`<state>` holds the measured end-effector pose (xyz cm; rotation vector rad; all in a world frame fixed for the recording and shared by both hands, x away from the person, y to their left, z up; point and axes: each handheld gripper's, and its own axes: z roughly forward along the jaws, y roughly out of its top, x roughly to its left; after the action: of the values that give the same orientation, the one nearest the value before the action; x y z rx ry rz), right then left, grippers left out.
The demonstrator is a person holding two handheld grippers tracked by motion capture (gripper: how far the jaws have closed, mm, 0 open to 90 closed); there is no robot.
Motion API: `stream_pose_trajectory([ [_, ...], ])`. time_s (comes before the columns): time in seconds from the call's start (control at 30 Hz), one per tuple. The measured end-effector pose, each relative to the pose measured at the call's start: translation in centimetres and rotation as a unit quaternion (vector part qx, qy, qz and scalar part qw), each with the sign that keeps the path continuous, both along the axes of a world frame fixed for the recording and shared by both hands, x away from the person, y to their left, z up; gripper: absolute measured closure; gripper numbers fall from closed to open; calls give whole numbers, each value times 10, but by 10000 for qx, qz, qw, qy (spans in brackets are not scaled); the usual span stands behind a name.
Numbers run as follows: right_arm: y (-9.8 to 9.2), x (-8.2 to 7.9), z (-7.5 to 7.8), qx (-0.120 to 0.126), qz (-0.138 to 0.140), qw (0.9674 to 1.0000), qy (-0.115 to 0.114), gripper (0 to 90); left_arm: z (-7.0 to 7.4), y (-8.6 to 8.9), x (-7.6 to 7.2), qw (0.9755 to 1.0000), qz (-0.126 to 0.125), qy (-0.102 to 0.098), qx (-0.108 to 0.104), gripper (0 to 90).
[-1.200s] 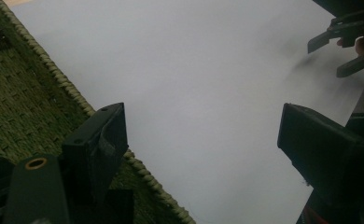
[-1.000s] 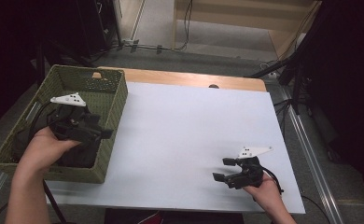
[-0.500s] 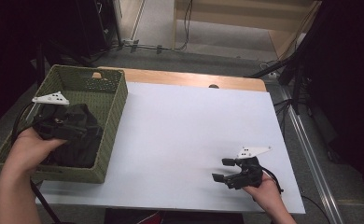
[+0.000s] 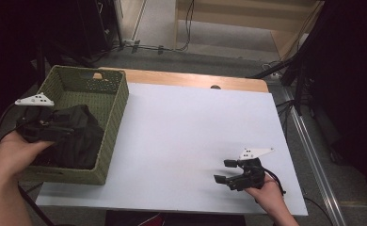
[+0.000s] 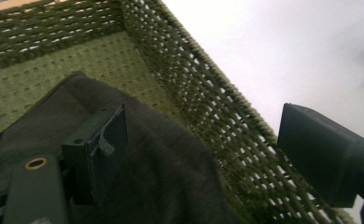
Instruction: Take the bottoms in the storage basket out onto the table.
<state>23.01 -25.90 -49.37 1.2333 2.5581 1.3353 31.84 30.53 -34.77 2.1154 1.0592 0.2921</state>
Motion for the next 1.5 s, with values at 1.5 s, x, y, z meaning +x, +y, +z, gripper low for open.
stream_pose_trajectory([
  [1.5,1,1,-2,3,6,10000,44,169,-22,84,5,9975,236,-125,652,17],
])
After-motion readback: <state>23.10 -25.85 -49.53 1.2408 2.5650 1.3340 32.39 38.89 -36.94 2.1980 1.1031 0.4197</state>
